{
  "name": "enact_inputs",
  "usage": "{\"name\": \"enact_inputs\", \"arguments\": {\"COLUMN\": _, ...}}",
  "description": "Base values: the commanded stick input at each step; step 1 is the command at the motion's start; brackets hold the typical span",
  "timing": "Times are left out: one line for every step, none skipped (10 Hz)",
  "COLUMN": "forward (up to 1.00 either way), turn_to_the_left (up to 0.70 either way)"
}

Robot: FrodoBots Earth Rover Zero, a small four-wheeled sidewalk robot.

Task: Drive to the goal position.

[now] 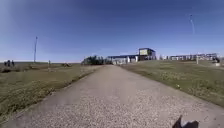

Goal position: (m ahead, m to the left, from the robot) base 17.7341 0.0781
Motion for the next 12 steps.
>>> {"name": "enact_inputs", "arguments": {"forward": 1.00, "turn_to_the_left": 0.00}}
{"name": "enact_inputs", "arguments": {"forward": 1.00, "turn_to_the_left": 0.00}}
{"name": "enact_inputs", "arguments": {"forward": 1.00, "turn_to_the_left": 0.00}}
{"name": "enact_inputs", "arguments": {"forward": 1.00, "turn_to_the_left": 0.00}}
{"name": "enact_inputs", "arguments": {"forward": 1.00, "turn_to_the_left": 0.00}}
{"name": "enact_inputs", "arguments": {"forward": 1.00, "turn_to_the_left": 0.00}}
{"name": "enact_inputs", "arguments": {"forward": 1.00, "turn_to_the_left": 0.00}}
{"name": "enact_inputs", "arguments": {"forward": 1.00, "turn_to_the_left": 0.00}}
{"name": "enact_inputs", "arguments": {"forward": 1.00, "turn_to_the_left": 0.00}}
{"name": "enact_inputs", "arguments": {"forward": 1.00, "turn_to_the_left": 0.00}}
{"name": "enact_inputs", "arguments": {"forward": 1.00, "turn_to_the_left": 0.00}}
{"name": "enact_inputs", "arguments": {"forward": 1.00, "turn_to_the_left": 0.00}}
